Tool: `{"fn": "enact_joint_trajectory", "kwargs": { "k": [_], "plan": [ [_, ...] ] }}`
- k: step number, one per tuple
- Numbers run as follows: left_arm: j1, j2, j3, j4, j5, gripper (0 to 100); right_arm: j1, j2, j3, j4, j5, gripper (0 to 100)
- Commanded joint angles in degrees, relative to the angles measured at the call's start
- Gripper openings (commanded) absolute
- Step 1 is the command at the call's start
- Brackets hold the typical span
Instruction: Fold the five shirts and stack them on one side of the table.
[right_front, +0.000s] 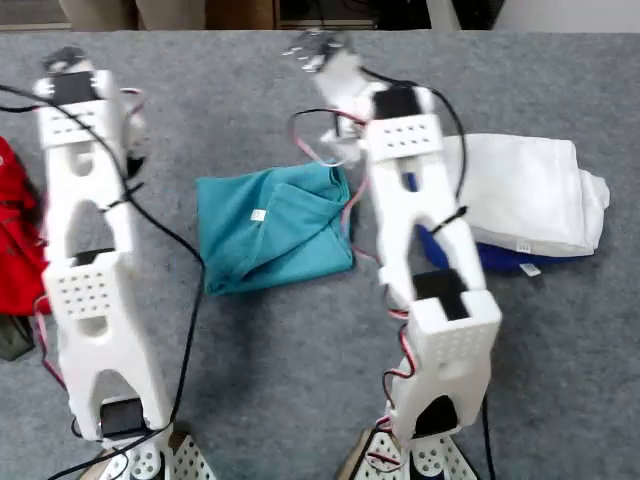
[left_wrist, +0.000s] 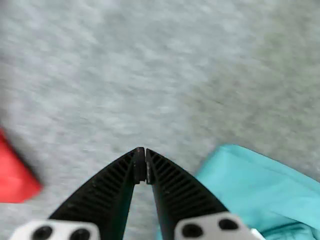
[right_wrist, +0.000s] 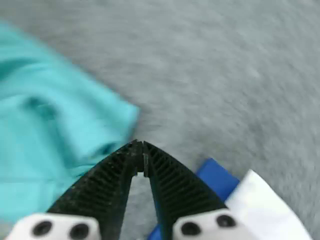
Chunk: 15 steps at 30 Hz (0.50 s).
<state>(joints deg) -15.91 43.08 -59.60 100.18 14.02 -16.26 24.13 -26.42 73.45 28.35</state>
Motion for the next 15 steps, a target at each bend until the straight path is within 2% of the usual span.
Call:
{"fn": "enact_joint_trajectory", "kwargs": {
  "k": [1,7,12,15],
  "plan": [
    [-5.45,-9.36,3.08,0.70,-4.66,2,-5.05,1.98,-9.98,6.42,1.23,0.5],
    [-8.44,-19.21,22.42,-1.58,-11.96,2,-11.47,15.25,-29.23,16.88,-0.79,0.5],
    [-8.09,-32.66,47.65,-14.59,-14.86,2,-13.32,27.47,-45.05,22.07,-1.85,0.5],
    [-7.91,-43.30,64.70,-26.73,-14.86,2,-13.85,33.63,-51.47,23.38,-1.85,0.5]
  ]
}}
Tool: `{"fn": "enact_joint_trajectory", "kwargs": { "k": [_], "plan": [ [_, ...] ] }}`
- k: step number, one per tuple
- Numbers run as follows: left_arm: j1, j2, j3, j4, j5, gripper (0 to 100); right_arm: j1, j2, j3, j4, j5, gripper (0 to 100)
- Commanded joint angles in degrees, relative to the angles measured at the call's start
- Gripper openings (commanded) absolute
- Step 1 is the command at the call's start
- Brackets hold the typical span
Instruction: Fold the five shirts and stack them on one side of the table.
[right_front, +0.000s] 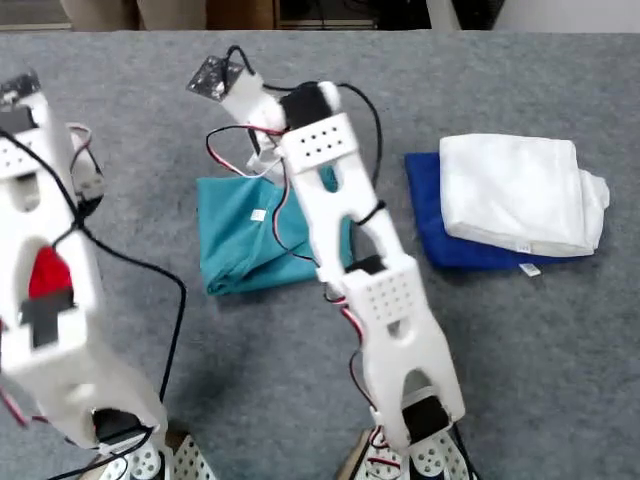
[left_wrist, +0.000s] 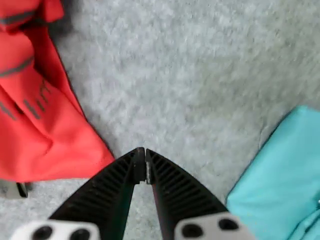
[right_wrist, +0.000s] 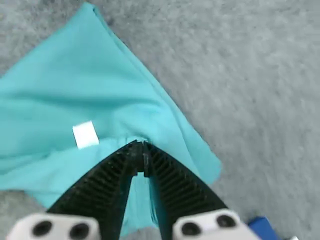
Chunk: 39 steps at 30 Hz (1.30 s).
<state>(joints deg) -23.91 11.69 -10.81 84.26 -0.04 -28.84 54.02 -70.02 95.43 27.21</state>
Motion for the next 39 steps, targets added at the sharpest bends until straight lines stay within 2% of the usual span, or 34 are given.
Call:
{"fn": "enact_joint_trajectory", "kwargs": {
  "k": [1,4,7,11,17,31,39],
  "plan": [
    [0.18,-14.90,21.19,-15.65,-0.79,2,-1.45,5.23,-9.19,1.58,-0.70,0.5],
    [0.26,-21.76,34.02,-29.71,-0.53,2,-2.15,8.66,-11.82,2.02,-0.70,0.5],
    [0.88,-23.87,42.90,-40.53,2.02,2,-2.24,9.98,-12.26,1.49,-0.79,0.5],
    [2.55,-23.96,48.09,-47.56,3.25,2,-2.24,10.24,-12.18,-0.35,-0.79,0.5],
    [4.66,-23.96,49.76,-49.05,3.25,2,-1.71,10.77,-10.33,0.35,-0.70,0.5],
    [4.57,-17.63,47.03,-50.81,3.25,2,2.59,12.88,-8.57,7.03,-0.79,0.5],
    [4.66,-17.45,47.03,-50.99,3.25,2,2.95,1.80,3.56,7.03,-0.70,0.5]
  ]
}}
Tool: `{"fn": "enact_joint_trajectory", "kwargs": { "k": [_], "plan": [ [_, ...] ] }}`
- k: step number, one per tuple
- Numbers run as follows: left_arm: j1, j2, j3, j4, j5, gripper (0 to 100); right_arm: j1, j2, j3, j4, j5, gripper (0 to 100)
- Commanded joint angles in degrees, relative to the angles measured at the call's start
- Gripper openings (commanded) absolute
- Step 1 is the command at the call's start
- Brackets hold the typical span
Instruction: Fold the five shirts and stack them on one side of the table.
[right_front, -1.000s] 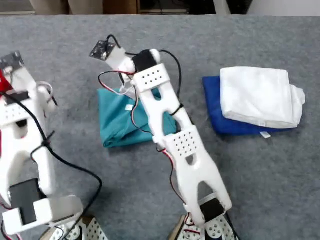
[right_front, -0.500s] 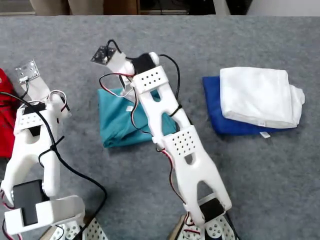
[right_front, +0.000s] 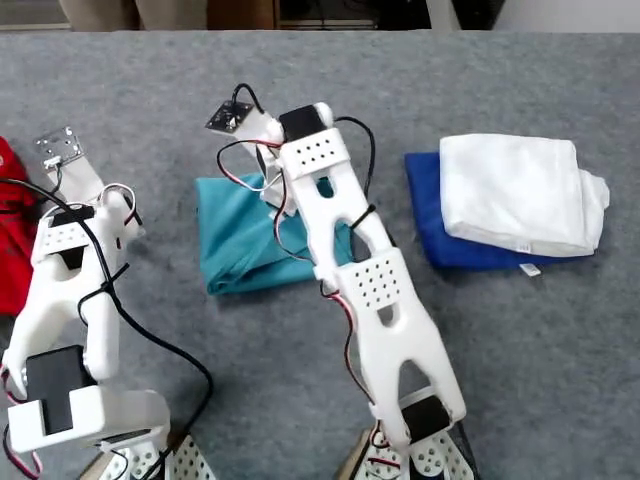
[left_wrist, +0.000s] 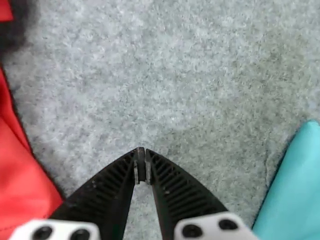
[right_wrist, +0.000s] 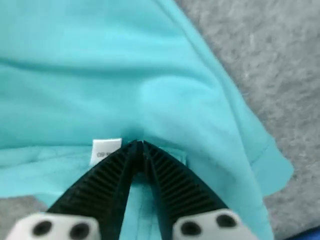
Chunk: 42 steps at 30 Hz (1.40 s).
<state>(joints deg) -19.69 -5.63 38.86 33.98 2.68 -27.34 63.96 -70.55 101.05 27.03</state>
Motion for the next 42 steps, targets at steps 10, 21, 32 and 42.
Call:
{"fn": "enact_joint_trajectory", "kwargs": {
  "k": [10,21,32,42],
  "plan": [
    [0.44,-0.04,-2.64,-0.70,0.53,2,2.33,-23.08,28.88,1.23,-0.62,0.4],
    [0.44,-0.04,-2.64,-0.70,0.44,2,3.82,-37.32,53.23,-0.62,-1.32,0.4],
    [0.53,-0.04,-2.64,-0.70,0.53,2,9.98,-52.53,61.58,-8.44,-1.41,0.5],
    [0.62,-0.04,-2.64,-0.70,0.53,2,2.15,-27.74,28.62,-8.53,-3.78,0.5]
  ]
}}
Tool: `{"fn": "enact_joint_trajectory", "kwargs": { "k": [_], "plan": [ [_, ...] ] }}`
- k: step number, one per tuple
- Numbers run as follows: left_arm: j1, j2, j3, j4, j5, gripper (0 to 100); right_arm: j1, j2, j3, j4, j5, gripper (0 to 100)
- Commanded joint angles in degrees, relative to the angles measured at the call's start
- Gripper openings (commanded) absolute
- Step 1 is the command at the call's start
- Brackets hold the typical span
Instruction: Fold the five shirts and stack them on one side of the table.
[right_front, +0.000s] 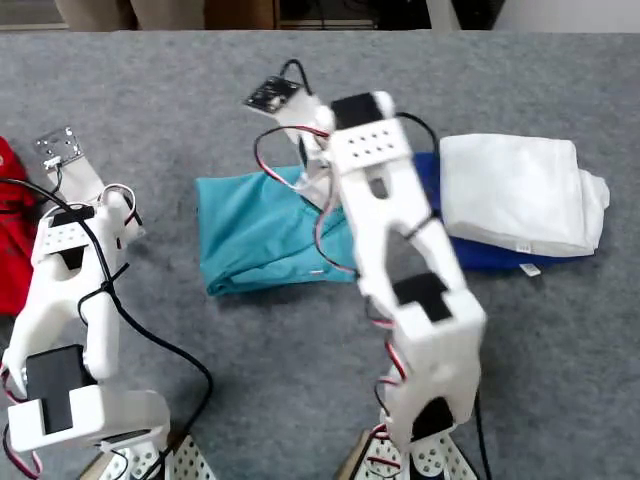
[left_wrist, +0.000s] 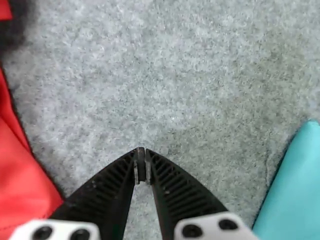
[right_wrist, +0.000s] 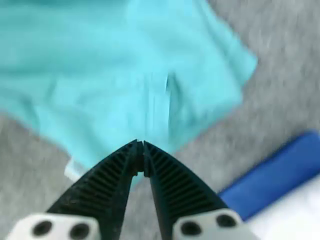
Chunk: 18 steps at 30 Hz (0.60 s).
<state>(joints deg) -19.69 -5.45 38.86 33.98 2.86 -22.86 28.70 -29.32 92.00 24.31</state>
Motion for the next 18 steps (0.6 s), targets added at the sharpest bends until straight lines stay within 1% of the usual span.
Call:
{"fn": "enact_joint_trajectory", "kwargs": {
  "k": [1,7,11,13,18],
  "plan": [
    [0.62,-0.22,-2.64,-0.70,0.35,2,-2.95,11.03,-17.27,1.32,-1.05,0.5],
    [0.62,-0.22,-2.64,-0.70,0.35,2,-4.00,30.02,-43.30,5.19,-1.05,0.5],
    [0.62,-0.22,-2.64,-0.70,0.35,2,-4.00,39.43,-56.04,9.41,-1.05,0.5],
    [0.62,-0.22,-2.64,-0.70,0.35,2,-3.74,42.68,-58.95,10.37,-1.05,0.5],
    [0.62,-0.22,-2.64,-0.70,0.35,2,-2.77,43.82,-57.36,10.37,-1.05,0.5]
  ]
}}
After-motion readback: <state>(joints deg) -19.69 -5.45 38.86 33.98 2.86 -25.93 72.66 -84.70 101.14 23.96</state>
